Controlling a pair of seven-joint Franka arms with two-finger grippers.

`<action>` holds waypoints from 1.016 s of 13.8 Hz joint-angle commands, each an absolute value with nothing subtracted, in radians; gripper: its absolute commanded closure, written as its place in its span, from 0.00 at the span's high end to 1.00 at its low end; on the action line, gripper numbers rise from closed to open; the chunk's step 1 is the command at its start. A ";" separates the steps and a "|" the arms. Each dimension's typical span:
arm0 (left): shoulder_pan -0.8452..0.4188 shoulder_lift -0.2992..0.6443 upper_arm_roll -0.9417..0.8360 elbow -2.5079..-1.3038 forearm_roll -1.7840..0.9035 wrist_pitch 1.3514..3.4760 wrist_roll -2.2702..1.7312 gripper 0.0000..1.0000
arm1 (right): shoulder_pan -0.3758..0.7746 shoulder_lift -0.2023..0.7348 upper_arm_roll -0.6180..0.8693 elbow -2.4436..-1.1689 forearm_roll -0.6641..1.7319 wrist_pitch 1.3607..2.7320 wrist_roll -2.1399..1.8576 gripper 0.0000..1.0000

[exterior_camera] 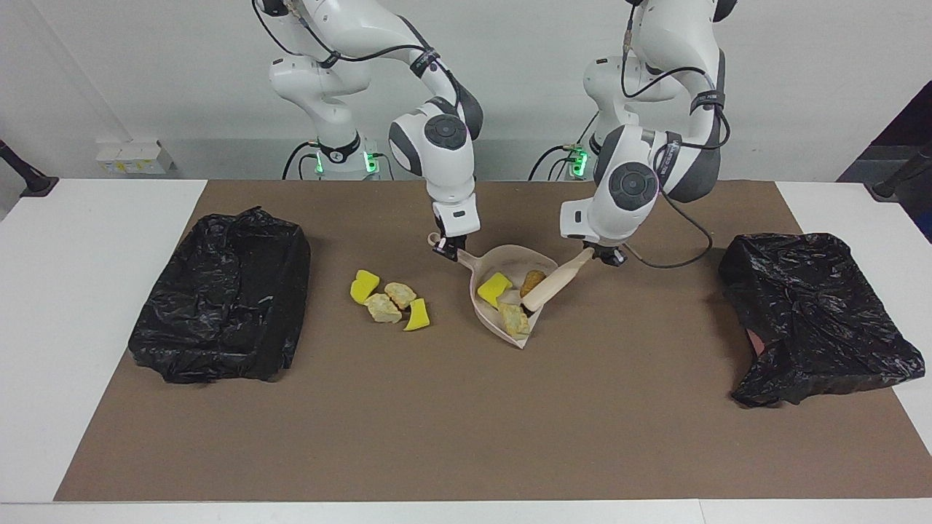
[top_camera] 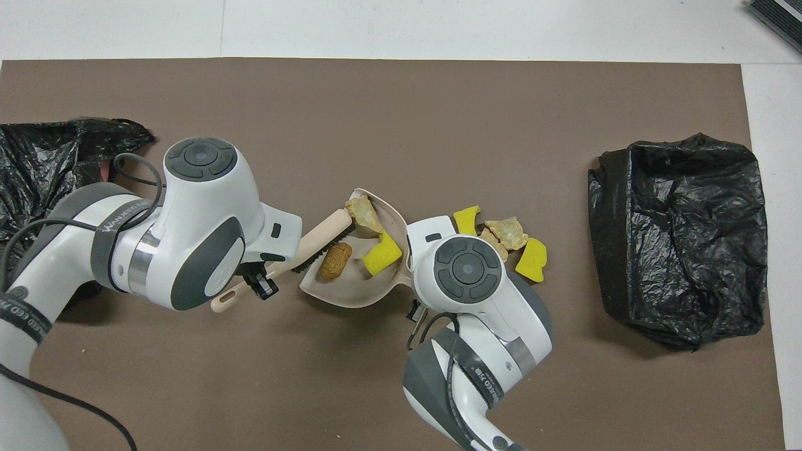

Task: Sweep and dump trash in bin

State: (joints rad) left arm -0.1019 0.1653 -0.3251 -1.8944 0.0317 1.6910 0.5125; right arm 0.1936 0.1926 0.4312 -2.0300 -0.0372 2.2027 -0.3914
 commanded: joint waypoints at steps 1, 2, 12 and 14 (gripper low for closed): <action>-0.112 0.063 -0.316 -1.916 -0.012 1.626 0.483 0.00 | 0.195 0.206 0.436 -2.019 -0.017 2.201 -0.379 0.00; -0.113 0.034 -0.316 -1.919 -0.017 1.600 0.480 0.00 | 0.195 0.206 0.436 -2.019 -0.018 2.201 -0.379 0.00; -0.178 -0.122 -0.321 -2.043 -0.121 1.520 -0.219 0.00 | 0.169 0.012 0.362 -2.019 -0.018 2.002 -0.484 0.00; -0.195 -0.185 -0.356 -2.142 -0.193 1.619 -0.361 0.00 | 0.169 -0.038 0.280 -2.019 -0.018 1.958 -0.602 0.00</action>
State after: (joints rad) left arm -0.1751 -0.0705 -0.3413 -2.0053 -0.1365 1.5230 -0.2441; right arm 0.1857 0.0193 0.3371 -2.0082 -0.0373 1.9945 -0.4915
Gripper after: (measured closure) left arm 0.744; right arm 0.692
